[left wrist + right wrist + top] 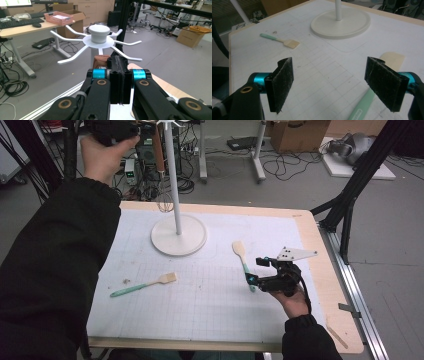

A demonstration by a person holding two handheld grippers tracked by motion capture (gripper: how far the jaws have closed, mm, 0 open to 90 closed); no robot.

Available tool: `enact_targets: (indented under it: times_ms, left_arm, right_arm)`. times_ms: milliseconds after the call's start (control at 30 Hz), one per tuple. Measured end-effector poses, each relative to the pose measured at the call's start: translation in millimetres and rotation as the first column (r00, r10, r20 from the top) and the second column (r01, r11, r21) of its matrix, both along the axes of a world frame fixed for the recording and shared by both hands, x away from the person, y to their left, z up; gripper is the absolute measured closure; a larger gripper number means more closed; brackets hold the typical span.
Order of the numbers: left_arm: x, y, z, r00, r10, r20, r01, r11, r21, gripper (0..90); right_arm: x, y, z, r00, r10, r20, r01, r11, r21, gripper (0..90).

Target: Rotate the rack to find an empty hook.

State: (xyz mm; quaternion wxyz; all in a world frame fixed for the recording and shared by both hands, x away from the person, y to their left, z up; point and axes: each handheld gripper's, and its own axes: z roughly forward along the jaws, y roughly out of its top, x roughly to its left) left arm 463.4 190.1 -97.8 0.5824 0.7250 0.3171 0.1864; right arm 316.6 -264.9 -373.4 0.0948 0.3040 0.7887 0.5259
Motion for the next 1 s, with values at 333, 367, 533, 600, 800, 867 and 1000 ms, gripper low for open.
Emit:
enact_targets:
  times_ms: [333, 367, 533, 600, 800, 867, 1000]
  left_arm:
    - [1.3, 8.0, -0.3, 0.9996, 0.028, -0.004, -0.028, 0.9996, -0.004, 88.6]
    - [0.9, 8.4, -0.3, 0.9996, 0.028, -0.004, -0.028, 0.9996, -0.002, 88.5]
    - [-2.9, 9.8, -1.3, 0.9999, 0.014, -0.005, -0.013, 0.9998, 0.015, 86.8]
    - [-5.9, 9.7, -1.4, 0.9999, 0.01, 0.003, -0.01, 0.9996, 0.025, 85.4]
    - [-15.5, 12.1, -0.7, 0.9999, -0.006, 0.011, 0.006, 0.999, 0.044, 81.1]
    - [-19.3, 13.5, -0.7, 0.9998, -0.008, 0.02, 0.007, 0.9989, 0.046, 80.4]
    - [-24.2, 20.4, -6.5, 0.9999, 0.003, 0.014, -0.003, 0.9989, 0.046, 79.9]
  right_arm:
    - [0.3, -0.6, -0.1, 1.0, -0.001, -0.003, 0.001, 1.0, 0.0, 21.9]
    - [0.7, -0.5, -0.2, 1.0, -0.001, 0.001, 0.001, 1.0, -0.001, 21.8]
    - [0.5, -0.5, -0.1, 1.0, -0.003, 0.009, 0.003, 1.0, 0.001, 21.9]
    - [-1.2, -0.5, 0.6, 1.0, -0.006, -0.005, 0.006, 1.0, 0.005, 21.8]
    - [-2.5, -2.7, 1.8, 0.9999, -0.013, 0.005, 0.013, 1.0, 0.01, 21.8]
    - [-2.5, -4.7, 1.8, 0.9999, -0.016, 0.003, 0.016, 1.0, 0.014, 21.8]
    - [-2.2, -5.0, 0.9, 0.9999, -0.016, 0.006, 0.016, 1.0, 0.012, 21.8]
